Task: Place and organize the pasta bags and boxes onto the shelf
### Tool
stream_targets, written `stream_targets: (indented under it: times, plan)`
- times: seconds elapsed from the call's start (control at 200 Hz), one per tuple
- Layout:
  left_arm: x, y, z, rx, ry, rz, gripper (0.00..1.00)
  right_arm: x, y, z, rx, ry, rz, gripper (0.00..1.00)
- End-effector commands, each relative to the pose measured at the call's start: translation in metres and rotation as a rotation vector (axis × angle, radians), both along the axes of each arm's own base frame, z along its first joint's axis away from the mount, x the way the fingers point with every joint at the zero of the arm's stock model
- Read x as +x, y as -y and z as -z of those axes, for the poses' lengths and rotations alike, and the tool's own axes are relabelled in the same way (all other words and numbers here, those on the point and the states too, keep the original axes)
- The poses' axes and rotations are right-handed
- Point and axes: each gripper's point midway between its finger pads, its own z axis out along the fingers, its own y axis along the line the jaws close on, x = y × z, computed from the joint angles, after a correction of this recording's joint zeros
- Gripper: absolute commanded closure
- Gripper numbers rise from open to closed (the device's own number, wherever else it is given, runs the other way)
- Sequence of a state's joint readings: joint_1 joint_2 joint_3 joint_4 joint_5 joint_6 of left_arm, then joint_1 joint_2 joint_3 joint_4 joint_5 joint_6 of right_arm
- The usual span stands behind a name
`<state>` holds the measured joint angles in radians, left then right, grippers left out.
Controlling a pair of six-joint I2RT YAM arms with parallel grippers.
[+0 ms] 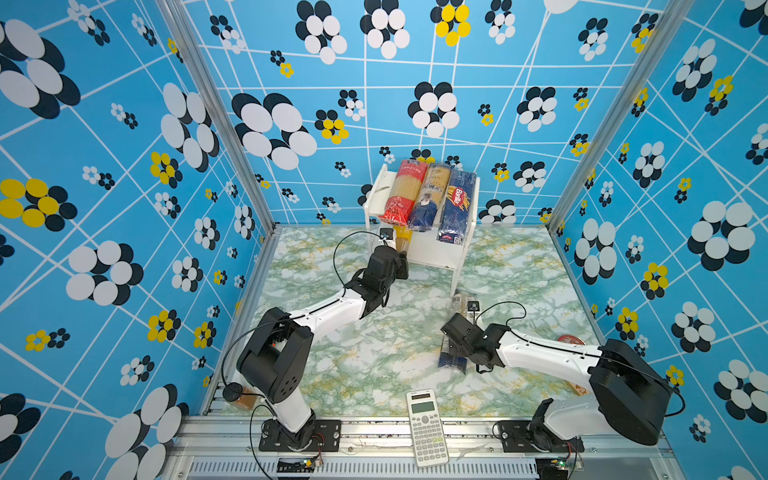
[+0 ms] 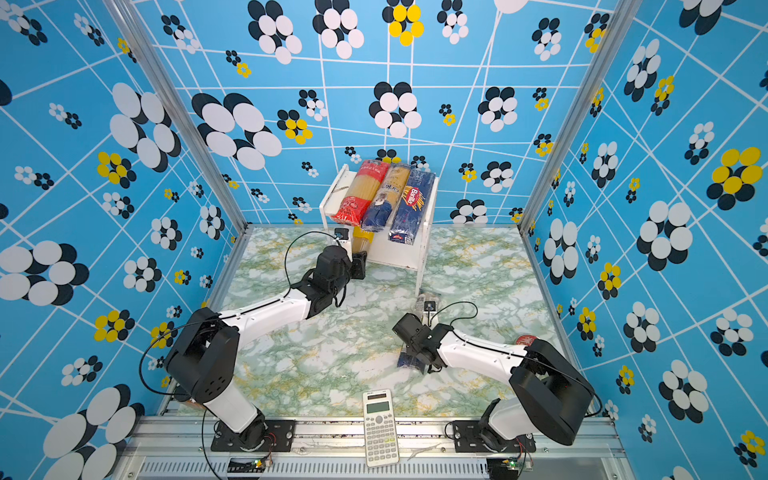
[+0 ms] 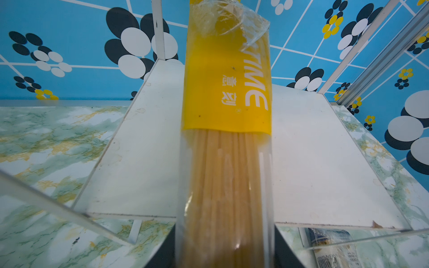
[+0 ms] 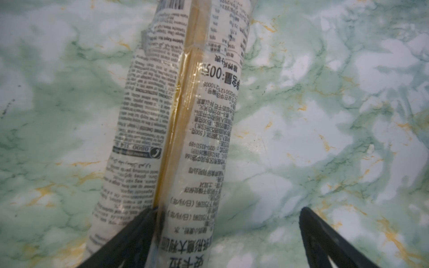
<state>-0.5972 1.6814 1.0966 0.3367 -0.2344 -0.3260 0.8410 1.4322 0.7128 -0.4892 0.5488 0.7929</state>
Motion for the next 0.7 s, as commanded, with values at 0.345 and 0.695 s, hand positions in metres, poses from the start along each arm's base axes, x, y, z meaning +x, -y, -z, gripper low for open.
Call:
stream_targets:
  times: [0.345, 0.695]
  plan:
    - [0.019, 0.003, -0.084, -0.104, 0.237, -0.033, 0.78, -0.019, 0.033, 0.018, -0.137, -0.086, 0.009, 0.01]
    - [0.024, 0.003, -0.077, -0.103, 0.229, -0.042, 0.76, -0.019, 0.033, 0.019, -0.137, -0.09, 0.008, 0.01]
